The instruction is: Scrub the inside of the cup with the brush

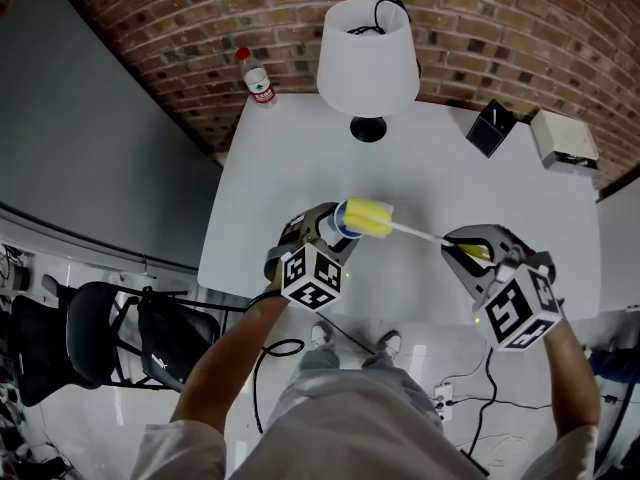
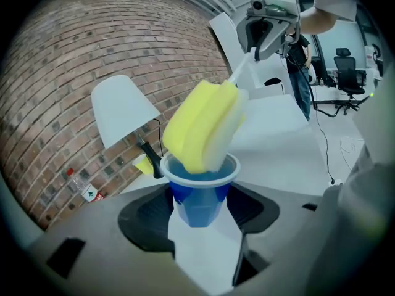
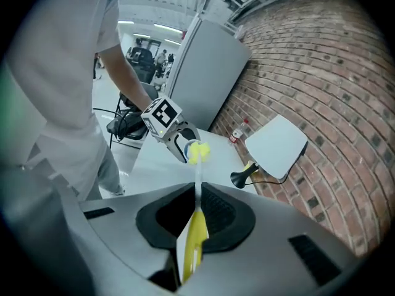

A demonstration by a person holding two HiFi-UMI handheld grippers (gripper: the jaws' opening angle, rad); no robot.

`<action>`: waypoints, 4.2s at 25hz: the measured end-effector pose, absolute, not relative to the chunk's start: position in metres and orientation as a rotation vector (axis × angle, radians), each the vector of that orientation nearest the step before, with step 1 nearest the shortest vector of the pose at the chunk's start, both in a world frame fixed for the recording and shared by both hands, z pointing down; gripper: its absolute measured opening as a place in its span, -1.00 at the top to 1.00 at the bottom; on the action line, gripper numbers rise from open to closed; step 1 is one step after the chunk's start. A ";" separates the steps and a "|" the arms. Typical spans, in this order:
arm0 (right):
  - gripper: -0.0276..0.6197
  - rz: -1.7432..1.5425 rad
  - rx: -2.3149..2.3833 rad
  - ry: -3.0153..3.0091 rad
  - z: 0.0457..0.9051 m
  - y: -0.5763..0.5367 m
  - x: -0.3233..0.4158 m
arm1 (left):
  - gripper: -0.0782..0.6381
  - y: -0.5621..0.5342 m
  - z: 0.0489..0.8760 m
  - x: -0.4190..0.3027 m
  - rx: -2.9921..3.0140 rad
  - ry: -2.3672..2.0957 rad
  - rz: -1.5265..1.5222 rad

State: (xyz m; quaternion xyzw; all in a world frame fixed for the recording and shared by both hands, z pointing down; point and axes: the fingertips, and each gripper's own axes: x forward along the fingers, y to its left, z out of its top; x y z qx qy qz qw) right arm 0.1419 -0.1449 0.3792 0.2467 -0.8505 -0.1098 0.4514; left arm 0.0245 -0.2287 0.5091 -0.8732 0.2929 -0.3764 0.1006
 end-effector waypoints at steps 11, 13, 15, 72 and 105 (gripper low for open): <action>0.82 -0.511 0.465 -1.916 0.380 -0.139 0.122 | 0.00 -0.225 0.507 0.021 -2.449 0.749 -1.156; 0.82 -0.555 0.434 -1.878 0.380 -0.139 0.120 | 0.00 -0.225 0.507 0.021 -2.432 0.746 -1.158; 0.82 -0.592 0.404 -1.844 0.381 -0.138 0.119 | 0.00 -0.224 0.505 0.021 -2.413 0.744 -1.158; 0.81 1.491 0.836 -2.174 0.396 -0.145 0.102 | 0.01 -0.234 0.494 0.011 -2.323 0.917 -1.074; 0.83 -0.107 0.613 -2.068 0.340 -0.130 0.104 | 0.01 -0.229 0.498 0.005 -2.368 0.905 -1.088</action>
